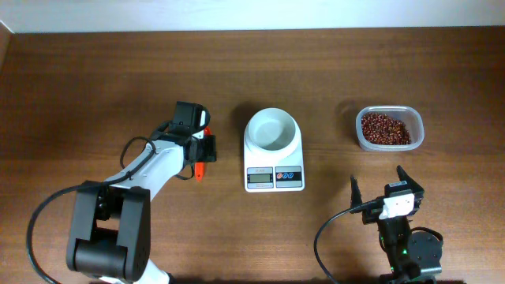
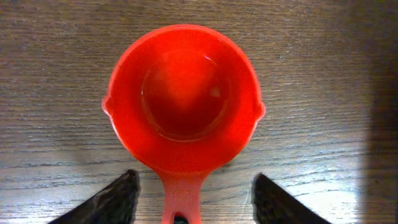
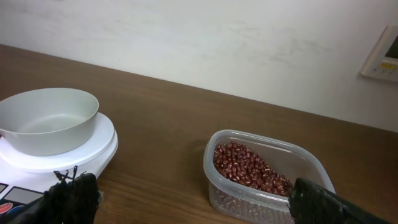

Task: Scoop item into bowl and weigh 50g on scale
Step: 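Lower the left gripper and close it on the red scoop handle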

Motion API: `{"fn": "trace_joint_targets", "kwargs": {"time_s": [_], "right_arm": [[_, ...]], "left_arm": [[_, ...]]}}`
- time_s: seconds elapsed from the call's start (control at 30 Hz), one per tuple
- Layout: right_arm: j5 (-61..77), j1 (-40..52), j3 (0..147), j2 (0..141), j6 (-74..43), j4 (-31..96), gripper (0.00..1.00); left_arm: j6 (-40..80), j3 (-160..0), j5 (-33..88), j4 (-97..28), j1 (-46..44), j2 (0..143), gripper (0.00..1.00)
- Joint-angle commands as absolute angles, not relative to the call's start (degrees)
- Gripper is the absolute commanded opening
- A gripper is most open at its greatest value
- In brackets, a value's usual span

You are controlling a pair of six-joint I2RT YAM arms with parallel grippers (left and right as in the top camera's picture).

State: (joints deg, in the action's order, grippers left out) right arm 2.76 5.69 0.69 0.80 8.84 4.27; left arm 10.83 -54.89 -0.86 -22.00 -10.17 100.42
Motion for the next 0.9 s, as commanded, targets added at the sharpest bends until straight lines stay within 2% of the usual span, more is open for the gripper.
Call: {"fn": "trace_joint_targets", "kwargs": {"time_s": [0.0, 0.1, 0.13, 0.17, 0.2, 0.27, 0.37, 0.43, 0.63, 0.87], "right_arm": [[2.31, 5.98, 0.32, 0.43, 8.58, 4.47, 0.99], [2.31, 5.98, 0.32, 0.43, 8.58, 4.47, 0.99], [2.31, 5.98, 0.32, 0.43, 8.56, 4.47, 0.99], [2.31, 5.98, 0.32, 0.43, 8.58, 4.47, 0.99], [2.31, 5.98, 0.32, 0.43, 8.58, 4.47, 0.99], [2.31, 5.98, 0.32, 0.43, 8.58, 4.47, 0.99], [2.31, 5.98, 0.32, 0.43, 8.58, 4.47, 0.99], [2.31, 5.98, 0.32, 0.43, 8.58, 4.47, 0.99], [2.31, 5.98, 0.32, 0.43, 8.58, 4.47, 0.99], [2.31, 5.98, 0.32, 0.43, 8.58, 4.47, 0.99]], "left_arm": [[10.68, -54.19, -0.40, -22.11, -10.35, 101.30, 0.99], [10.68, -54.19, -0.40, -22.11, -10.35, 101.30, 1.00], [10.68, -54.19, -0.43, -22.11, -10.35, 101.30, 0.86], [10.68, -54.19, -0.43, -22.09, -10.35, 101.30, 0.77], [10.68, -54.19, -0.43, -22.09, -10.35, 101.30, 0.72], [10.68, -54.19, -0.43, -21.96, -10.35, 101.30, 0.69], [10.68, -54.19, -0.45, -21.45, -10.35, 101.32, 0.56], [10.68, -54.19, -0.45, -21.45, -10.35, 101.49, 0.55], [10.70, -54.19, -0.47, -21.08, -10.35, 102.24, 0.41], [10.87, -54.19, -2.87, -21.06, -10.35, 102.26, 0.36]]}}
